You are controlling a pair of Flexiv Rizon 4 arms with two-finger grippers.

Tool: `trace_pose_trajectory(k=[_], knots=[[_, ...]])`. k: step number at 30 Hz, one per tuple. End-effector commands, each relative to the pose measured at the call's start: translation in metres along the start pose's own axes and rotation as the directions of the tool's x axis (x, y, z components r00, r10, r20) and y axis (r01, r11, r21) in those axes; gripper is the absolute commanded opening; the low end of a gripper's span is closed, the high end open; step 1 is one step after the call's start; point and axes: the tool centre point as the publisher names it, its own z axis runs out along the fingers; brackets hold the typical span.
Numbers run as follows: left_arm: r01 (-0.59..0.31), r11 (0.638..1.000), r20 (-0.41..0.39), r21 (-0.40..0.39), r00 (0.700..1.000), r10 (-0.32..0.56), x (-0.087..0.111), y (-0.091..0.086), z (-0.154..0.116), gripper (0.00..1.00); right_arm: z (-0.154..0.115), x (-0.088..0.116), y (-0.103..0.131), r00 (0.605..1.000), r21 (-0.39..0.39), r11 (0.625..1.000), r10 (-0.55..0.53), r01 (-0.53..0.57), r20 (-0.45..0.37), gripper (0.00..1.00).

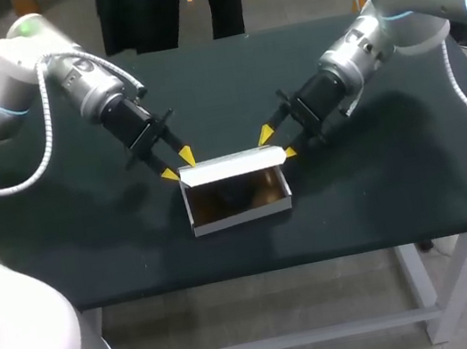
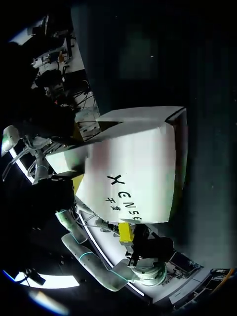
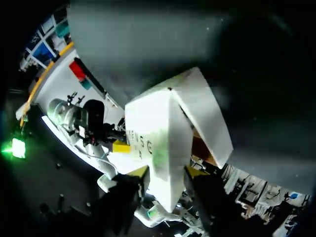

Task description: Assemble the packaging by folding the flat box into shape, placing the metal phone stand inside, and closing the box properly

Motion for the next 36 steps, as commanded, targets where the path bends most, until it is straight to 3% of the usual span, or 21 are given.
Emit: trace_pose_trajectory(k=[1, 12, 17, 36], knots=[[-0.004, 0.999, -0.002, -0.04, 1.0, 0.004, 0.0035, -0.0058, -0.0016, 0.37, -0.0008, 0.0051, 0.0063, 1.0, 0.019, 1.0, 0.001, -0.001, 0.005, 0.49], [-0.004, 0.999, -0.032, -0.044, 0.999, 0.003, 0.0061, -0.0061, -0.0024, 0.36, -0.0013, 0.0076, 0.0083, 1.0, 0.023, 1.0, 0.006, -0.006, 0.005, 0.49], [-0.016, 0.999, -0.087, -0.028, 0.996, 0.014, 0.0053, -0.0061, -0.0035, 0.33, -0.0009, 0.0087, 0.0082, 1.0, 0.023, 1.0, 0.005, -0.005, 0.004, 0.49], [-0.009, 1.0, -0.144, 0.028, 0.989, 0.013, 0.0052, -0.0031, -0.0011, 0.34, 0.0006, 0.0104, 0.007, 1.0, 0.024, 1.0, 0.002, -0.003, 0.009, 0.49]])
